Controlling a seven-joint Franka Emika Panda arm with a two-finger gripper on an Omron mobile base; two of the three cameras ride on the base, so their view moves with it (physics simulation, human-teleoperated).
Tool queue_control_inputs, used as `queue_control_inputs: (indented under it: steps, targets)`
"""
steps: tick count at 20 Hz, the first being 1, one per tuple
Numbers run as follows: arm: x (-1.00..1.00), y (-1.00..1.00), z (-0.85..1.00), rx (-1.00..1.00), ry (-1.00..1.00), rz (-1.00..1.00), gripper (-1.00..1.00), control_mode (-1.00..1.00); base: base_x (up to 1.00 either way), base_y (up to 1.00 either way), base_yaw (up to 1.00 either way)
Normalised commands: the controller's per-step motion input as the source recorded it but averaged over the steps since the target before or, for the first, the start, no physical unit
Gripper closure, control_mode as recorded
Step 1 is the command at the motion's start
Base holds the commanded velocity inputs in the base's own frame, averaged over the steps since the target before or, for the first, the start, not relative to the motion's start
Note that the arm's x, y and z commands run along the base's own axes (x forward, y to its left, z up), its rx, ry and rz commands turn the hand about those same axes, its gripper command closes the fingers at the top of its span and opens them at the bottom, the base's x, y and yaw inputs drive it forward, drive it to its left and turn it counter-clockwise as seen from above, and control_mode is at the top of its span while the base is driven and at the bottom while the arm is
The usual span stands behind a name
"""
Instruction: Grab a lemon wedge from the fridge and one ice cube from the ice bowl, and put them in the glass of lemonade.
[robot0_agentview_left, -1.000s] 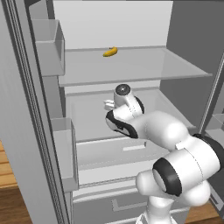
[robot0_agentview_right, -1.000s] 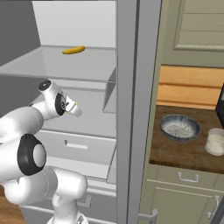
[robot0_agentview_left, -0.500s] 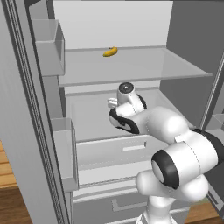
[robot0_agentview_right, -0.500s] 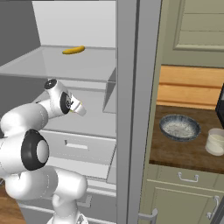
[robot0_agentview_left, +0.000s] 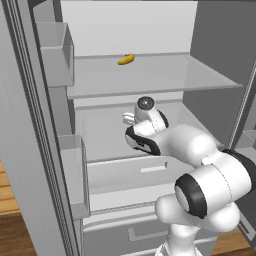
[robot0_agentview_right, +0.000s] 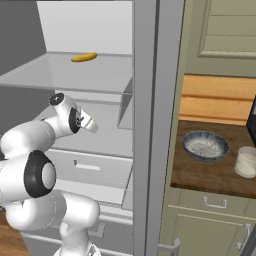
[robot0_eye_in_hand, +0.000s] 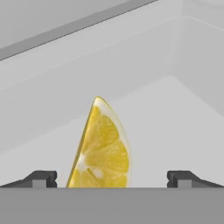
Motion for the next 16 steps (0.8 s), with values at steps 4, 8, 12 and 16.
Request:
queue_control_inputs:
  steps: [4, 8, 12, 16]
  targets:
    - [0.09, -0.07, -0.14, 0.01, 0.00, 0.12, -1.00, -1.00, 0.00, 0.00, 0.00]
    - [0.00, 0.00, 0.00, 0.00, 0.00, 0.09, -1.00, -1.00, 0.00, 0.00, 0.00]
    - [0.00, 0.00, 0.00, 0.00, 0.00, 0.01, -1.00, -1.00, 0.00, 0.00, 0.00]
    - [0.00, 0.00, 0.00, 0.00, 0.00, 0.00, -1.00, -1.00, 0.00, 0.00, 0.00]
